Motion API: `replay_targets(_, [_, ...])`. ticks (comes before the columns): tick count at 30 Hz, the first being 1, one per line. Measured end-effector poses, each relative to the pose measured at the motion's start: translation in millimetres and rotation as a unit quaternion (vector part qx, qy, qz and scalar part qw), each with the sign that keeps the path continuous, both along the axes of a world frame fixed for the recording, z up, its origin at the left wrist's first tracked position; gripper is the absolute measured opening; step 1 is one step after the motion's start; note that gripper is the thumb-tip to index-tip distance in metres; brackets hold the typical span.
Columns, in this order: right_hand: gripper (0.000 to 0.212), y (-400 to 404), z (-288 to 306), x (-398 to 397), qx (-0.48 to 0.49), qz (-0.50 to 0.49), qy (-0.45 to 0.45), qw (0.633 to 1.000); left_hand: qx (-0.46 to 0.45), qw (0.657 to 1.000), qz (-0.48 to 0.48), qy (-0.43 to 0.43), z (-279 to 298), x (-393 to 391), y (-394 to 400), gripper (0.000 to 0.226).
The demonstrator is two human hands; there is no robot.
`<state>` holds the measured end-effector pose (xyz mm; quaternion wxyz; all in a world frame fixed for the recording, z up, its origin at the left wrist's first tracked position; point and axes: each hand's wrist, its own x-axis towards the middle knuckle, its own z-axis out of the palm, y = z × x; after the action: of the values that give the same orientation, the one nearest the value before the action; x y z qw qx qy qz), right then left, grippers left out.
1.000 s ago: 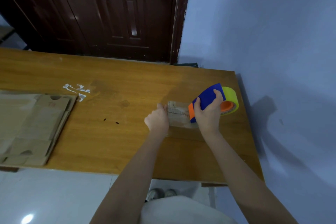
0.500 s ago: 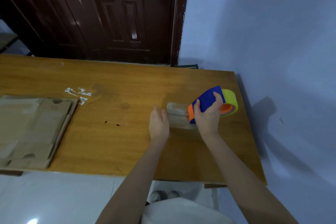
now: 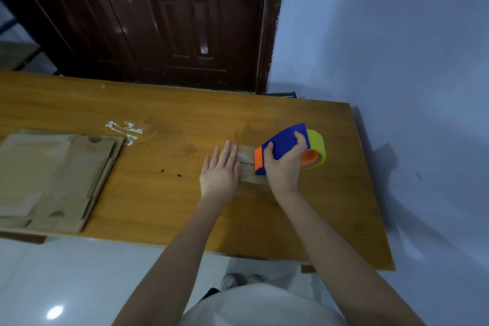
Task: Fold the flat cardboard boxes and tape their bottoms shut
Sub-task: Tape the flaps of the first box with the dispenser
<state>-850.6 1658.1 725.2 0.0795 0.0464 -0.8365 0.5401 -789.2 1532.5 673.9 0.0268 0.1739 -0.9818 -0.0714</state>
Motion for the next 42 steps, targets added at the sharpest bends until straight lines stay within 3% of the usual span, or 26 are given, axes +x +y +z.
replay_targets(4, [0.067, -18, -8, 5, -0.004, 0.022, 0.004, 1.000, -0.058, 0.997, -0.054, 0.010, 9, 6, -20, 0.062])
replay_targets(8, [0.065, -16, -4, 1, -0.018, 0.019, 0.002, 1.000, -0.018, 0.986, -0.165, 0.018, 2, 12, -12, 0.075])
replay_targets(15, [0.065, -9, 3, -10, -0.063, 0.019, -0.019, 0.998, -0.029, 0.992, -0.123, 0.007, -1, 10, -2, 0.082])
replay_targets(29, [0.067, 23, 10, -22, -0.218, -0.125, -0.023, 0.968, -0.036, 0.993, -0.114, 0.007, 0, 11, 0, 0.082])
replay_targets(36, [0.066, 42, 16, -24, -0.145, -0.089, 0.016, 0.985, -0.046, 0.992, -0.115, 0.010, 0, 8, 3, 0.082])
replay_targets(42, [0.060, 36, 8, -16, -0.022, -0.025, 0.009, 0.999, -0.073, 0.990, -0.119, 0.014, -2, 7, 4, 0.086])
